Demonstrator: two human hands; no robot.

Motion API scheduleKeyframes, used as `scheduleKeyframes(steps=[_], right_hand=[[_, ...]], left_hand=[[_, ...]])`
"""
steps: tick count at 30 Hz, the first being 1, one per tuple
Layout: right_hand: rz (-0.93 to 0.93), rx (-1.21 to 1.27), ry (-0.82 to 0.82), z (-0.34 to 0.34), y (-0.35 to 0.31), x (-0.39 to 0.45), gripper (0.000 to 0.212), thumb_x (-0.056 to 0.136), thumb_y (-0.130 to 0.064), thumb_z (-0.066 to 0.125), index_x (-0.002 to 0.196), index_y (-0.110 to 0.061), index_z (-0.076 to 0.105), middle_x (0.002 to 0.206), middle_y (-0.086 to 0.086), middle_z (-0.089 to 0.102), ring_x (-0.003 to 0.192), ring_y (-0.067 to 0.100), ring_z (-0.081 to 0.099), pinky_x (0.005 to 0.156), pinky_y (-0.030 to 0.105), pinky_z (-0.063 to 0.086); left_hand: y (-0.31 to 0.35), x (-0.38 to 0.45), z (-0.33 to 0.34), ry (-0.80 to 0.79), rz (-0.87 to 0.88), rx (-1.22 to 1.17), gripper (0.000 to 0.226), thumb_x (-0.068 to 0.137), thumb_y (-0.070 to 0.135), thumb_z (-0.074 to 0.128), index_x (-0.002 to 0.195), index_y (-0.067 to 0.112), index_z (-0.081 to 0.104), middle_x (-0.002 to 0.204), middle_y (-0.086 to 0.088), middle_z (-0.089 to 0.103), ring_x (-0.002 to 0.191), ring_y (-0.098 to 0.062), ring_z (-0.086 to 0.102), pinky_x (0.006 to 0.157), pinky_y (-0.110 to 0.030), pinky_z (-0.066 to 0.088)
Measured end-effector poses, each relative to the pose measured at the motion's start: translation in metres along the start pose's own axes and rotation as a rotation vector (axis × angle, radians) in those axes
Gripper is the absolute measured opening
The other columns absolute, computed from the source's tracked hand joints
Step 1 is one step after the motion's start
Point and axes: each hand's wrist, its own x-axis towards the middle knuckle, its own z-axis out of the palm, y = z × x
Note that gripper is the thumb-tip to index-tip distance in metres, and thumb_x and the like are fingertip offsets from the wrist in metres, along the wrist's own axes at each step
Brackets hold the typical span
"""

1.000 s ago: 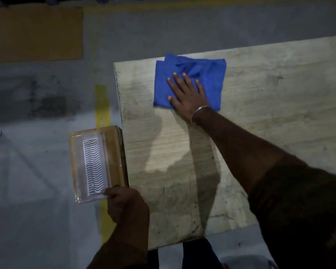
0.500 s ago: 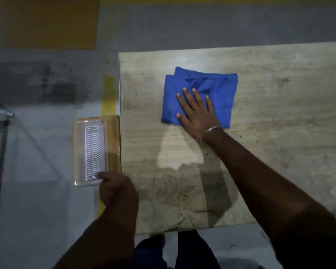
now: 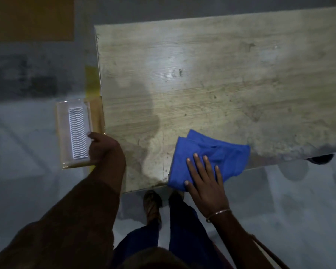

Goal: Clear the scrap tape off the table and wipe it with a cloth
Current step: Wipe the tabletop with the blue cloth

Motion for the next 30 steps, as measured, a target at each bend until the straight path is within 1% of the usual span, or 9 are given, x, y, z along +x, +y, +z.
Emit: scheduleKeyframes(steps=[3, 6, 8, 11, 14, 18, 22, 26, 30], right_hand=[[0.019, 0.030, 0.004, 0.000, 0.003, 0.006, 0.065, 0.106, -0.053, 0.031, 0.165, -0.040, 0.007, 0.175, -0.013, -0.001, 0.162, 0.015, -0.003, 0.127, 0.052, 0.012], [0.007, 0.030, 0.020, -0.008, 0.007, 0.035, 0.065, 0.107, -0.052, 0.034, 0.165, -0.039, 0.009, 0.175, -0.014, 0.000, 0.162, 0.015, -0.002, 0.126, 0.050, 0.012], [-0.014, 0.014, 0.039, -0.019, 0.013, 0.072, 0.066, 0.106, -0.053, 0.035, 0.165, -0.038, 0.011, 0.175, -0.013, 0.003, 0.162, 0.016, 0.002, 0.125, 0.050, 0.013], [-0.041, -0.018, 0.083, -0.039, 0.023, 0.144, 0.066, 0.105, -0.054, 0.034, 0.165, -0.038, 0.013, 0.175, -0.012, 0.006, 0.162, 0.016, 0.005, 0.125, 0.049, 0.013], [-0.080, -0.012, 0.085, -0.069, 0.038, 0.235, 0.065, 0.103, -0.056, 0.029, 0.165, -0.038, 0.016, 0.174, -0.012, 0.008, 0.161, 0.016, 0.008, 0.125, 0.049, 0.013], [-0.155, -0.006, 0.058, -0.113, 0.054, 0.353, 0.066, 0.103, -0.056, 0.025, 0.165, -0.038, 0.013, 0.175, -0.011, 0.006, 0.161, 0.017, 0.005, 0.125, 0.050, 0.009], [-0.178, 0.001, 0.013, -0.152, 0.055, 0.446, 0.063, 0.107, -0.051, 0.028, 0.166, -0.038, 0.008, 0.175, -0.011, 0.000, 0.161, 0.016, -0.002, 0.127, 0.051, 0.003], [-0.232, 0.012, -0.015, -0.173, 0.059, 0.492, 0.062, 0.107, -0.051, 0.032, 0.165, -0.040, 0.012, 0.175, -0.011, 0.002, 0.161, 0.015, -0.002, 0.127, 0.051, 0.002], [-0.283, -0.036, 0.039, -0.168, 0.068, 0.485, 0.062, 0.107, -0.051, 0.031, 0.165, -0.037, 0.015, 0.175, -0.009, 0.005, 0.162, 0.017, 0.001, 0.127, 0.051, 0.004]], left_hand=[[0.008, -0.011, 0.007, 0.196, 0.135, 0.102, 0.068, 0.107, 0.054, 0.026, 0.126, 0.008, 0.072, 0.127, -0.023, 0.069, 0.121, -0.040, 0.063, 0.104, -0.042, 0.044], [0.005, -0.027, 0.018, 0.350, 0.452, 0.164, 0.052, 0.105, 0.053, 0.040, 0.119, 0.013, 0.071, 0.123, -0.015, 0.067, 0.118, -0.037, 0.062, 0.099, -0.046, 0.043], [0.014, -0.028, 0.032, 0.354, 0.646, 0.092, 0.042, 0.107, 0.045, 0.047, 0.123, 0.012, 0.068, 0.125, -0.015, 0.065, 0.115, -0.036, 0.062, 0.095, -0.044, 0.046], [0.050, -0.041, 0.061, 0.344, 0.754, -0.147, 0.033, 0.109, 0.031, 0.052, 0.122, 0.005, 0.068, 0.122, -0.018, 0.064, 0.110, -0.037, 0.063, 0.092, -0.042, 0.051], [0.079, -0.058, 0.098, 0.358, 0.765, -0.051, 0.033, 0.109, 0.032, 0.052, 0.125, 0.009, 0.068, 0.127, -0.014, 0.065, 0.118, -0.035, 0.062, 0.099, -0.042, 0.048], [0.088, -0.066, 0.115, 0.416, 0.701, 0.207, 0.046, 0.109, 0.045, 0.044, 0.144, 0.018, 0.057, 0.148, -0.008, 0.054, 0.140, -0.031, 0.049, 0.112, -0.043, 0.037], [0.088, -0.067, 0.115, 0.403, 0.678, 0.280, 0.052, 0.109, 0.049, 0.042, 0.150, 0.018, 0.050, 0.152, -0.009, 0.049, 0.143, -0.033, 0.045, 0.112, -0.046, 0.035], [0.089, -0.072, 0.113, 0.391, 0.669, 0.356, 0.053, 0.108, 0.048, 0.042, 0.151, 0.018, 0.046, 0.154, -0.010, 0.046, 0.145, -0.034, 0.041, 0.114, -0.047, 0.034], [0.091, -0.077, 0.110, 0.383, 0.659, 0.387, 0.053, 0.108, 0.047, 0.043, 0.152, 0.017, 0.044, 0.155, -0.010, 0.044, 0.145, -0.034, 0.040, 0.113, -0.048, 0.035]])
